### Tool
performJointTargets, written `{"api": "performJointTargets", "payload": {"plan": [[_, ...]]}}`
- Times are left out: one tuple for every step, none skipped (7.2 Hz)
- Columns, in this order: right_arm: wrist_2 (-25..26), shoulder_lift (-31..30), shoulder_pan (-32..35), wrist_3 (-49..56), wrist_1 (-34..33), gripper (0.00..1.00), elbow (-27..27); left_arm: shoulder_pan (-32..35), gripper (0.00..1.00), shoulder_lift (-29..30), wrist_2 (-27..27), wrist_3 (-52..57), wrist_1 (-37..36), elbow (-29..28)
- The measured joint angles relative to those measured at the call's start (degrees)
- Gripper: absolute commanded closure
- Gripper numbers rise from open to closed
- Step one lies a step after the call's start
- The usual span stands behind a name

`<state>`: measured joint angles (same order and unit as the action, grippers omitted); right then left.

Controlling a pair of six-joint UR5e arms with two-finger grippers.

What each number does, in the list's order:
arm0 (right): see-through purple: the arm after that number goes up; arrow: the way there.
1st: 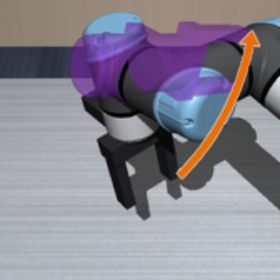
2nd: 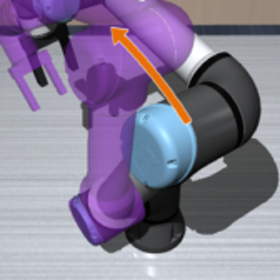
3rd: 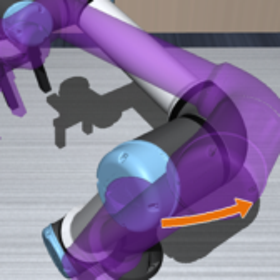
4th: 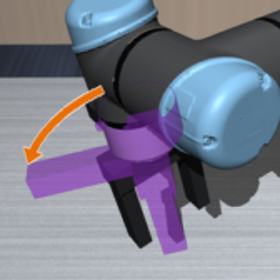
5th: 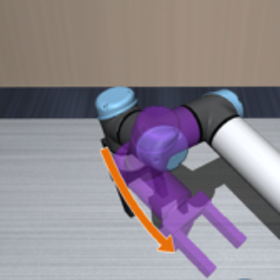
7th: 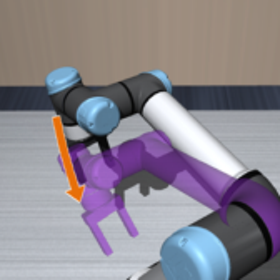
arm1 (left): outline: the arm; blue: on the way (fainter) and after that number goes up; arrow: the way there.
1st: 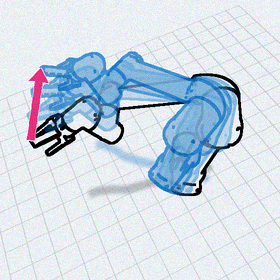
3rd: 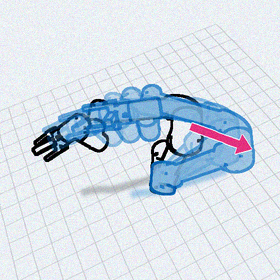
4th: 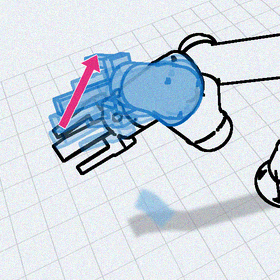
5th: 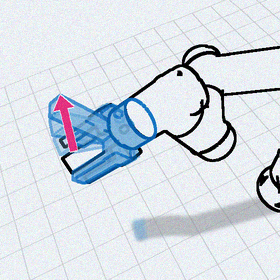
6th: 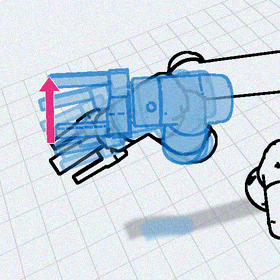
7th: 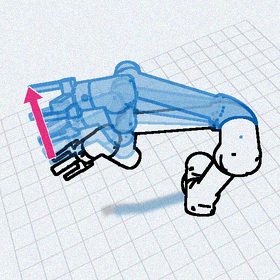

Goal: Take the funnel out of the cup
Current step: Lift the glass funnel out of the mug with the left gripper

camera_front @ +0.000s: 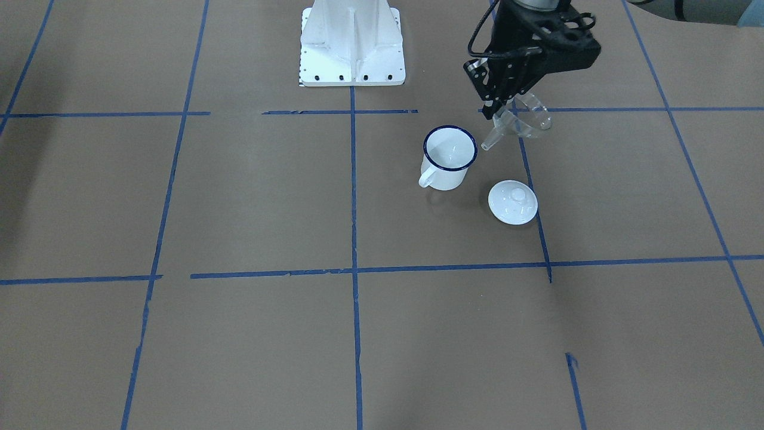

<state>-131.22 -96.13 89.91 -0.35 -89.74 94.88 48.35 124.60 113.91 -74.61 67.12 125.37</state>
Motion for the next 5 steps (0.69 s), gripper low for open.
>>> {"api": "performJointTargets", "payload": {"plan": [[0.0, 0.0, 0.0, 0.0, 0.0, 0.0, 0.0, 2.4, 1.0, -0.2, -0.3, -4.5, 5.4, -1.9], [0.0, 0.0, 0.0, 0.0, 0.0, 0.0, 0.0, 3.8, 1.0, -0.7, -2.0, -11.5, 13.6, -5.9], [0.0, 0.0, 0.0, 0.0, 0.0, 0.0, 0.0, 4.3, 1.0, -1.3, -4.6, -19.8, 23.2, -11.2], [0.0, 0.0, 0.0, 0.0, 0.0, 0.0, 0.0, 4.4, 1.0, -1.7, -6.6, -27.8, 31.5, -16.7], [0.0, 0.0, 0.0, 0.0, 0.0, 0.0, 0.0, 4.1, 1.0, -1.8, -9.2, -35.5, 38.3, -22.1]]}}
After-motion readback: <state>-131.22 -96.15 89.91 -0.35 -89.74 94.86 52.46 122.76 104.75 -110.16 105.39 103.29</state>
